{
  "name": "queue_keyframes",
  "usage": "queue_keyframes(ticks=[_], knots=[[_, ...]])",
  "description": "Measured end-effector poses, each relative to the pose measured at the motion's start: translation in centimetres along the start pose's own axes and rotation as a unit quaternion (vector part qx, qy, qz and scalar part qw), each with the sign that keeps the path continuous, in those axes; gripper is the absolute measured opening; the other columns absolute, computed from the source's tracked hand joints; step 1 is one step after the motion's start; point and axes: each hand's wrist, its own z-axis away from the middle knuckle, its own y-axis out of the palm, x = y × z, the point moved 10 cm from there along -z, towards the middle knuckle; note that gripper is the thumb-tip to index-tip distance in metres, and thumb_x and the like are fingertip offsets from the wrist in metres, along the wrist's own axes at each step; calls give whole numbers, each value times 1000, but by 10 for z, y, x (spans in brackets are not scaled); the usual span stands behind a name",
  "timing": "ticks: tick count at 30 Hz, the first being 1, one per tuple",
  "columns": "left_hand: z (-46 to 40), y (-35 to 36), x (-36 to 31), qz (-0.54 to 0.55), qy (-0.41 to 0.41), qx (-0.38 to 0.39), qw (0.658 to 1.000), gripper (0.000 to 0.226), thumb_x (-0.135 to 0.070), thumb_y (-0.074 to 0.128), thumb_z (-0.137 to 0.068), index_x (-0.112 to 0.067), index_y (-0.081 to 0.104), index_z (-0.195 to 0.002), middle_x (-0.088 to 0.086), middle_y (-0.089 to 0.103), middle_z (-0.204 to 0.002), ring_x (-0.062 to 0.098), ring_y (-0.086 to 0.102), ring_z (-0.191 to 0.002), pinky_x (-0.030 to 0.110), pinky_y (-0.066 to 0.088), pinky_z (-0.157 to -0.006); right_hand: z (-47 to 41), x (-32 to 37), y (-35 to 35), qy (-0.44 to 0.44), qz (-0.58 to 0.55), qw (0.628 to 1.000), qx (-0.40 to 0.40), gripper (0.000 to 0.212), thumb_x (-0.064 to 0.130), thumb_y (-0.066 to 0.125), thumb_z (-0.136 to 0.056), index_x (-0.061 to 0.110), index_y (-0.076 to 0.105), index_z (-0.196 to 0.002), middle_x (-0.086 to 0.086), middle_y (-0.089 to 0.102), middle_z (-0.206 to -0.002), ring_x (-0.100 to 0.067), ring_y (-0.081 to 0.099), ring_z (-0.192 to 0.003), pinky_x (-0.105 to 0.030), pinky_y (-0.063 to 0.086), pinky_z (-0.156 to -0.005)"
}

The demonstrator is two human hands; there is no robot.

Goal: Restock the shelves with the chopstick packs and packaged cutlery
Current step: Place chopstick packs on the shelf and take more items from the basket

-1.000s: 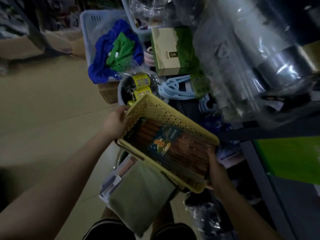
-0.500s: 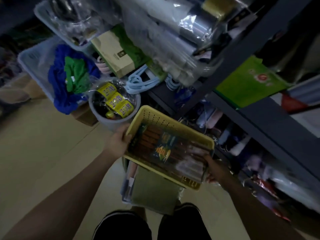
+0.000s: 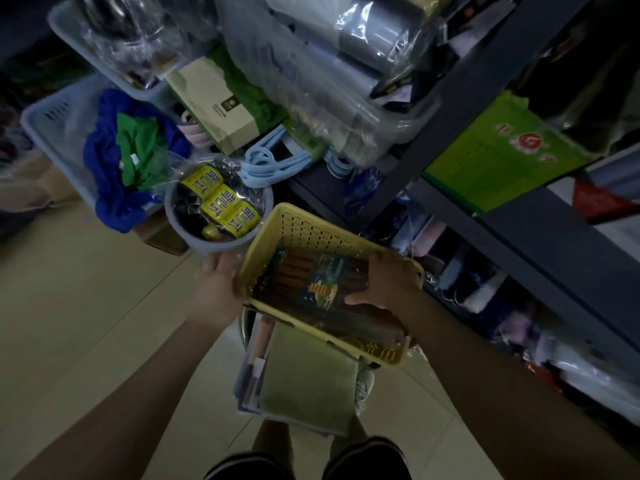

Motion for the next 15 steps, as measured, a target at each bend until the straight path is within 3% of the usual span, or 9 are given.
queue_keyframes(ticks=[2,4,6,8,11,13,15], knots=[[7,-4,-5,-28,36,-22,999,53,-23,39,-74,-4,52,-122,25,52,-115,44,48,-108,46,42,-88,-3,-2,-1,-6,-12,1000,16,77,69,71,-58,11,63,-107,-9,65,-111,-27,63,-95,-33,50,-73],[12,-4,-12,0,64,-41,997,50,-23,38,-74,-5,57,-117,22,55,-112,41,52,-104,42,44,-85,-3,-3,5,-15,-51,997,58,66,64,74,-60,9,67,-96,-9,70,-98,-25,66,-83,-30,49,-66],[17,-2,-20,56,55,-43,996,38,-15,43,-79,-3,59,-112,15,59,-107,32,57,-98,29,43,-78,-1,-5,5,-27,-101,992,74,59,59,74,-64,7,65,-90,-11,68,-83,-26,66,-77,-32,49,-66],[21,15,-28,158,30,2,987,22,-9,48,-89,-7,61,-106,4,61,-94,25,59,-87,23,43,-71,6,-11,-10,-51,-156,985,47,48,53,73,-70,12,50,-67,-6,49,-62,-22,54,-60,-31,40,-59],[35,52,-38,347,-116,125,922,12,-18,51,-92,-15,62,-91,4,60,-81,20,57,-73,34,48,-73,29,-22,-38,-105,-249,963,11,52,41,69,-80,13,29,-64,-2,25,-63,-16,30,-57,-29,22,-58],[47,62,-49,374,-179,172,894,22,-32,51,-91,-12,60,-89,5,58,-78,17,55,-67,35,49,-74,45,-33,-47,-114,-372,921,14,50,36,68,-82,9,29,-68,-9,24,-66,-15,30,-60,-27,23,-60],[53,58,-62,393,-190,162,885,25,-38,52,-89,-13,57,-93,7,59,-84,19,57,-71,39,49,-82,57,-34,-49,-114,-486,866,29,42,33,67,-84,3,41,-69,-19,38,-68,-14,43,-62,-24,35,-61]])
